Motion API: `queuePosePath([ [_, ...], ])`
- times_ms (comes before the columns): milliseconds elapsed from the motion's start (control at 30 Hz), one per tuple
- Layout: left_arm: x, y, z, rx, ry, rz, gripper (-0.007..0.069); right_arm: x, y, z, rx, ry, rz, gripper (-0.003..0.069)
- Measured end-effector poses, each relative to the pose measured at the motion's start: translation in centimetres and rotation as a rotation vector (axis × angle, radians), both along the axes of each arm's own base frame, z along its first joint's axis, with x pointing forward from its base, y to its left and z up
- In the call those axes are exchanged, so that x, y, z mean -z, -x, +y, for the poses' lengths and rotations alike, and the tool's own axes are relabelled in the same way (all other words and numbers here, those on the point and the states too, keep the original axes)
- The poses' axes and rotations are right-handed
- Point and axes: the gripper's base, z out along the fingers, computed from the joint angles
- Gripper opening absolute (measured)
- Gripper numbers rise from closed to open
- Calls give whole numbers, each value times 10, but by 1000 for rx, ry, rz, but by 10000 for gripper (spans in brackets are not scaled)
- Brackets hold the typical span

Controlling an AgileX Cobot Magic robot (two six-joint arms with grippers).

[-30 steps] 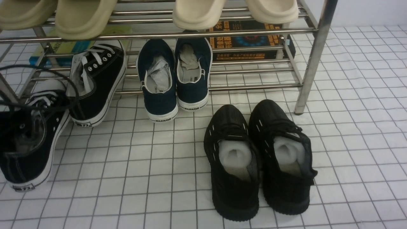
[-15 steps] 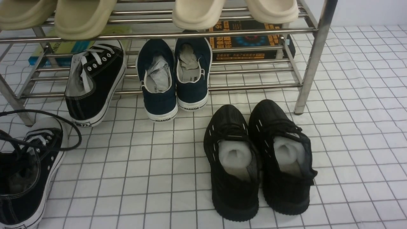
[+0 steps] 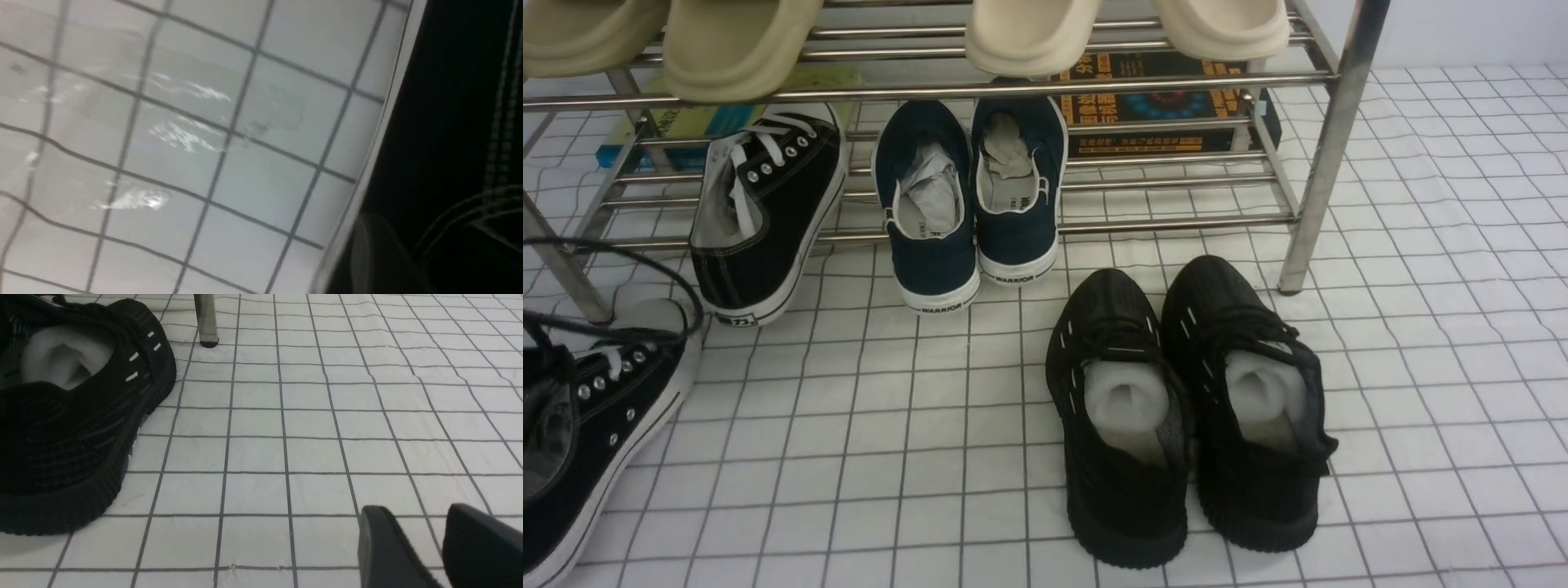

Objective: Take the shoes off the shelf with your hand from the white checkered tablecloth.
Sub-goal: 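Set the held shoe down on the floor in front of the rack with the left gripper, then grasp the leftmost shoe on the bottom shelf of the shoe rack with the left gripper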

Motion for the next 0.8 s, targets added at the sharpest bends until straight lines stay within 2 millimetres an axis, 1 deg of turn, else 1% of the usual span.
queuePosePath([
  [33, -12, -6, 1, -43, 10, -32, 295, 0, 0, 0, 0, 0, 0, 239],
  [67, -17, -8, 1, -58, 17, -47, 310, 0, 0, 0, 0, 0, 0, 239],
  [100, -32, -15, -1, -75, 32, -87, 340, 0, 0, 0, 0, 0, 0, 239],
  [200, -52, -27, -14, -40, 51, -146, 358, 0, 0, 0, 0, 0, 0, 239],
  [233, -61, -34, -26, 2, 64, -178, 361, 0, 0, 0, 0, 0, 0, 239],
  [267, -61, -34, -26, 4, 63, -179, 361, 0, 0, 0, 0, 0, 0, 239],
  [333, -73, -48, -56, 101, 101, -245, 362, 0, 0, 0, 0, 0, 0, 239],
  [367, -75, -54, -66, 131, 115, -270, 362, 0, 0, 0, 0, 0, 0, 239],
  [467, -77, -72, -89, 181, 149, -339, 362, 0, 0, 0, 0, 0, 0, 239],
  [500, -75, -74, -90, 181, 153, -340, 362, 0, 0, 0, 0, 0, 0, 239],
  [533, -72, -83, -97, 175, 170, -374, 362, 0, 0, 0, 0, 0, 0, 239],
  [633, -60, -96, -98, 151, 186, -389, 362, 0, 0, 0, 0, 0, 0, 239],
  [700, -47, -103, -98, 144, 179, -362, 362, 0, 0, 0, 0, 0, 0, 239],
  [767, -40, -106, -96, 151, 157, -342, 362, 0, 0, 0, 0, 0, 0, 239],
  [800, -39, -106, -96, 154, 151, -340, 362, 0, 0, 0, 0, 0, 0, 239],
])
